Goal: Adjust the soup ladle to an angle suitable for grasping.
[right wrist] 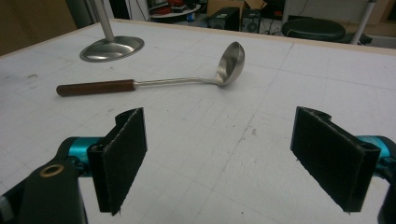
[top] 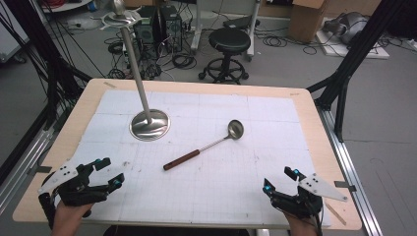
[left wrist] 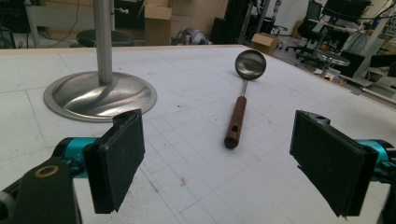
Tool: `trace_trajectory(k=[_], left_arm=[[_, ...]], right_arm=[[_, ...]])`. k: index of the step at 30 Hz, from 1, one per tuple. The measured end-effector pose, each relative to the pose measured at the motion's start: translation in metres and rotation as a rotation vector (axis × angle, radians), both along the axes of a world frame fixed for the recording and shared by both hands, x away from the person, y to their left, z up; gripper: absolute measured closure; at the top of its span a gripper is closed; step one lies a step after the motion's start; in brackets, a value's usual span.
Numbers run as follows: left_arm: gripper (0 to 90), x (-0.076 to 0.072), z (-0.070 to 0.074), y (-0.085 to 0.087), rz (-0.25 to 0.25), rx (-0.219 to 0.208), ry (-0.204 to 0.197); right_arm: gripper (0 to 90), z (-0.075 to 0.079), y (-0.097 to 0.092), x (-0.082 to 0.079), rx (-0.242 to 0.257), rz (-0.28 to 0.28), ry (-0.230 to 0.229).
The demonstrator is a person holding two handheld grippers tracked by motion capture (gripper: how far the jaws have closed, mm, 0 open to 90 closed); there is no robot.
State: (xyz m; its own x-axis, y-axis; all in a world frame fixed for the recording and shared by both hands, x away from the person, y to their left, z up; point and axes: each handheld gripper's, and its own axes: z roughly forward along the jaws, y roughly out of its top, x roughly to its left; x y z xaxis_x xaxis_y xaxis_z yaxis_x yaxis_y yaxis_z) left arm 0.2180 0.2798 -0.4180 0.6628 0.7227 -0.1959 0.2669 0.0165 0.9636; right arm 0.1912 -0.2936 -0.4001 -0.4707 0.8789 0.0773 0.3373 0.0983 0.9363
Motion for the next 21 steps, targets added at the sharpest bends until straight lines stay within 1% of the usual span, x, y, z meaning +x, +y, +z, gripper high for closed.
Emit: trace_trajectory(k=[2,7,9,11,12,13,14,17,19,21], left_arm=[[18.4,0.000,0.000,0.000,0.004,-0.002,0.001],[18.3,0.002,-0.003,0.003,0.017,-0.015,0.014],[18.3,0.003,-0.002,0.003,0.022,-0.029,0.013],[18.3,0.004,-0.002,0.002,0.022,-0.030,0.013],[18.3,0.005,-0.002,0.001,0.018,-0.028,0.012],[18.5,0.005,-0.002,0.000,0.014,-0.023,0.014],[18.6,0.005,-0.002,-0.001,0.006,-0.017,0.014],[19.3,0.004,-0.002,-0.004,-0.009,-0.004,0.011],[19.6,0.003,-0.002,-0.005,-0.008,-0.005,0.013],[19.6,0.003,-0.003,-0.006,-0.013,0.002,0.017]], right_arm=[[17.3,-0.001,-0.001,0.000,-0.001,-0.002,-0.002],[17.3,-0.002,-0.004,0.000,0.015,-0.013,0.004],[17.3,-0.002,-0.004,0.000,0.012,-0.011,0.007],[17.3,-0.003,-0.004,-0.001,0.010,-0.010,0.010],[17.4,-0.003,-0.004,-0.001,0.003,-0.007,0.003],[19.0,-0.002,-0.003,-0.001,0.005,-0.008,0.006],[23.8,-0.002,-0.002,-0.001,0.008,-0.007,0.004],[27.7,-0.001,0.002,0.000,0.019,0.014,0.005],[35.8,0.000,0.008,0.004,0.033,0.039,0.009],[42.2,0.000,0.016,0.011,0.025,0.068,0.014]])
